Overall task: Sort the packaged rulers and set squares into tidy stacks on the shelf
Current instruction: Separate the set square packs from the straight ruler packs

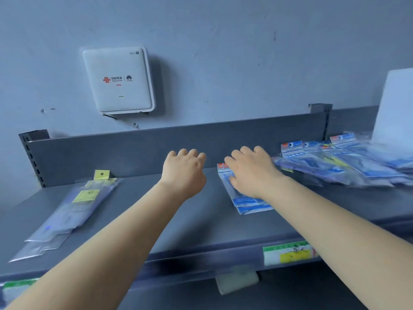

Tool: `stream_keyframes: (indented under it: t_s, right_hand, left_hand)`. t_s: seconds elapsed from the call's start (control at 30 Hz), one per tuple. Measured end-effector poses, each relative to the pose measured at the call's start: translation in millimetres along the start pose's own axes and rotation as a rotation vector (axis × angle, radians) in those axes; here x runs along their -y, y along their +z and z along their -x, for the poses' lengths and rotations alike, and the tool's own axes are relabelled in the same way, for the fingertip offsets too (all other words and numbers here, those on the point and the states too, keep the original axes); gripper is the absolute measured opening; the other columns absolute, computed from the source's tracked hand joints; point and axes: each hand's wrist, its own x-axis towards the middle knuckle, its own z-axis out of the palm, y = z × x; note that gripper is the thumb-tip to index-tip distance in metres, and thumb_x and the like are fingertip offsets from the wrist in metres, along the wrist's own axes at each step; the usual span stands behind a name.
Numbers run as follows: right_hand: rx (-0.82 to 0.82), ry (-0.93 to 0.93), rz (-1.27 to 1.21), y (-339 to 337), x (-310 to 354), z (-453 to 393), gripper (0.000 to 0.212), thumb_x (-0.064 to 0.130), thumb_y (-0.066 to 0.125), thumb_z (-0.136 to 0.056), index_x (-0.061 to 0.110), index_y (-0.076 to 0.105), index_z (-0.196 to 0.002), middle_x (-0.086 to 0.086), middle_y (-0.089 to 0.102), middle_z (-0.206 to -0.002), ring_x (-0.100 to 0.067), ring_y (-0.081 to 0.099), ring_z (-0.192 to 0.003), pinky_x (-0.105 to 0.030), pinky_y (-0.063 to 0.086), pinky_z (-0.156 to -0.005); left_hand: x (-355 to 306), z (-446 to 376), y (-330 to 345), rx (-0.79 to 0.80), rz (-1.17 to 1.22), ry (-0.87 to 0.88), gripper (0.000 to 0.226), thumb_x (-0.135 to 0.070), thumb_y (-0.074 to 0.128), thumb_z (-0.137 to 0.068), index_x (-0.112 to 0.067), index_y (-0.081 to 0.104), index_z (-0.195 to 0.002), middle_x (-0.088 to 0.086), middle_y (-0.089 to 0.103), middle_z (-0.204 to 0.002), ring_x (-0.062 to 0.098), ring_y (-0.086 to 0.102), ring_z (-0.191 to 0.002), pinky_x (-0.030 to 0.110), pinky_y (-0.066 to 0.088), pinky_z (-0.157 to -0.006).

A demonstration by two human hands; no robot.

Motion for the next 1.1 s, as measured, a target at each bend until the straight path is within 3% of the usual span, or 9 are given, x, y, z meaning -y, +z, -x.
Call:
stream_keyframes:
  t_s: [0.13, 0.3, 0.63, 0.87, 1.0, 1.1]
  right_hand:
    - [0.025, 0.06, -0.03, 12.8, -71.4, 36.8, 0.036, 0.034, 0.04, -0.094, 0.016, 0.044, -0.124, -0.004, 0.049, -0.123, -0.025, 0.043, -0.115, -0.036, 0.034, -0.087]
    - [0.052, 0.13, -0.074, 32.9, -154.2, 81.7, 0.037, 0.036, 0.039, -0.095, 0.015, 0.045, -0.125, -0.003, 0.048, -0.127, -0.024, 0.041, -0.121, -0.037, 0.032, -0.096]
    - [0.128, 0.323, -0.243, 76.7, -291.7, 150.8, 0.042, 0.04, 0.04, -0.095, 0.017, 0.044, -0.13, -0.001, 0.048, -0.133, -0.023, 0.039, -0.127, -0.036, 0.035, -0.098]
    - [0.217, 0.547, -0.456, 105.2, -341.9, 148.4, 0.054, 0.05, 0.049, -0.089, 0.015, 0.045, -0.13, -0.004, 0.045, -0.139, -0.025, 0.044, -0.125, -0.033, 0.04, -0.092]
    - [0.281, 0.622, -0.49, 114.4, -345.7, 132.1, 0.065, 0.054, 0.059, -0.08, 0.013, 0.046, -0.128, -0.007, 0.048, -0.135, -0.026, 0.046, -0.122, -0.03, 0.04, -0.086]
    - [0.289, 0.678, -0.568, 115.9, -350.0, 121.3, 0.077, 0.046, 0.073, -0.071, 0.008, 0.045, -0.131, -0.01, 0.048, -0.135, -0.026, 0.047, -0.122, -0.032, 0.044, -0.093]
  left_hand:
    - [-74.7, -26.6, -8.1, 0.003, 0.062, 0.015, 0.034, -0.032, 0.043, -0.092, -0.021, 0.046, -0.124, -0.003, 0.053, -0.116, 0.021, 0.05, -0.106, 0.028, 0.031, -0.08]
    - [-165.2, -57.9, -16.5, 0.027, 0.126, 0.041, 0.036, -0.035, 0.042, -0.093, -0.021, 0.047, -0.125, -0.003, 0.053, -0.118, 0.022, 0.049, -0.109, 0.029, 0.034, -0.085]
    - [-295.7, -116.3, -26.9, 0.126, 0.304, 0.046, 0.044, -0.041, 0.041, -0.094, -0.024, 0.042, -0.134, -0.003, 0.049, -0.134, 0.021, 0.045, -0.125, 0.032, 0.034, -0.098]
    - [-328.9, -141.0, -16.0, 0.241, 0.394, -0.002, 0.043, -0.046, 0.043, -0.093, -0.025, 0.046, -0.13, -0.003, 0.048, -0.134, 0.02, 0.043, -0.124, 0.035, 0.037, -0.098]
    - [-312.9, -142.7, -2.5, 0.277, 0.463, -0.146, 0.04, -0.045, 0.044, -0.092, -0.026, 0.051, -0.126, -0.002, 0.051, -0.133, 0.021, 0.047, -0.122, 0.034, 0.039, -0.095]
    - [-296.6, -140.6, 6.6, 0.333, 0.461, -0.248, 0.042, -0.051, 0.049, -0.087, -0.024, 0.056, -0.118, -0.002, 0.054, -0.129, 0.022, 0.049, -0.116, 0.033, 0.04, -0.094]
